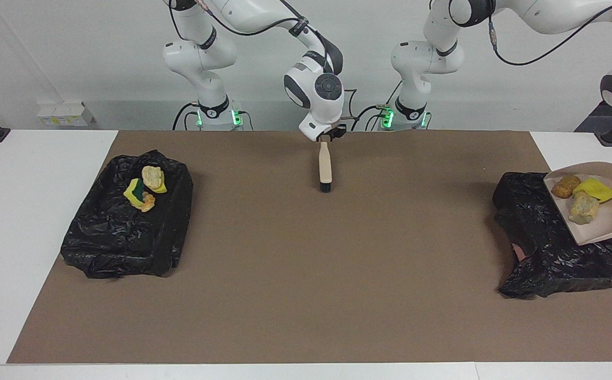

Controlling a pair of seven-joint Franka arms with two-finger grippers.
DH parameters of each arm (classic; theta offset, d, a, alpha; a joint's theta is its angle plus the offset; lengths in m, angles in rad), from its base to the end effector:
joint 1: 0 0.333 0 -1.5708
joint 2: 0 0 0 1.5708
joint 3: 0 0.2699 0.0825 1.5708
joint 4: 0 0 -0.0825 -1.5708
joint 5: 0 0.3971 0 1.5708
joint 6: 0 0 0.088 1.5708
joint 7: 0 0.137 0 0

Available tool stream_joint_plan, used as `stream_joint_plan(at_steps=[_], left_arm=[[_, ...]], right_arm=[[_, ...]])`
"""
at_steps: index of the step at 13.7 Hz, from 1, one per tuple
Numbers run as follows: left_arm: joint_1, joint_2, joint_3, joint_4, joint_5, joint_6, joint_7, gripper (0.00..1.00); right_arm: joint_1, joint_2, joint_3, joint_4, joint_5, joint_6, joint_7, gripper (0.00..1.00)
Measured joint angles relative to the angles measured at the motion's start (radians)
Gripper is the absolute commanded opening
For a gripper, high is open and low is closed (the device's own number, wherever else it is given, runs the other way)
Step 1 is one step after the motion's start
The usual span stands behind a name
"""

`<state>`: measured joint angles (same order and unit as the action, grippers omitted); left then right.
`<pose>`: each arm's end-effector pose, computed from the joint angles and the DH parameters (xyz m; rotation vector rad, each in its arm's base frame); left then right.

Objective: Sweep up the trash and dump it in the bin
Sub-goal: 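Carry the loaded dustpan with the left gripper to the other black bag, then tilt the dustpan with the left gripper to dump trash into the bag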

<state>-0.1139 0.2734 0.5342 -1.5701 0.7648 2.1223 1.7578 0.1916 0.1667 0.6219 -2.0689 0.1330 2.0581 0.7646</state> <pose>0.6139 0.2931 0.4848 -1.5793 1.7870 0.7795 0.3718 0.4118 0.2739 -3.0746 0.0334 0.3927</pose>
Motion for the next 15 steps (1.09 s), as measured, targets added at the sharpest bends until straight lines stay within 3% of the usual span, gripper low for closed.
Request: stream_joint_plan(at_steps=[4,7,11,15], left_arm=[[0.003,-0.022,-0.013,0.056,0.025,-0.087,-0.002,0.00],[0.007,-0.067,-0.124,0.059,-0.001,-0.227,-0.071,0.00],[0.009,-0.078,-0.222,0.050,-0.217,-0.376,-0.263,0.00],[0.013,-0.087,-0.373,-0.024,-0.340,-0.416,-0.600,0.00]], right_arm=[[-0.012,-0.062,-0.236,0.054,-0.088,0.000,-0.225,1.00],[-0.025,-0.086,-0.424,0.113,-0.158,-0.008,-0.439,1.00],[-0.027,-0.095,-0.571,0.231,-0.184,-0.128,-0.511,1.00],[-0.033,-0.175,-0.706,0.306,-0.186,-0.273,-0.680,1.00]])
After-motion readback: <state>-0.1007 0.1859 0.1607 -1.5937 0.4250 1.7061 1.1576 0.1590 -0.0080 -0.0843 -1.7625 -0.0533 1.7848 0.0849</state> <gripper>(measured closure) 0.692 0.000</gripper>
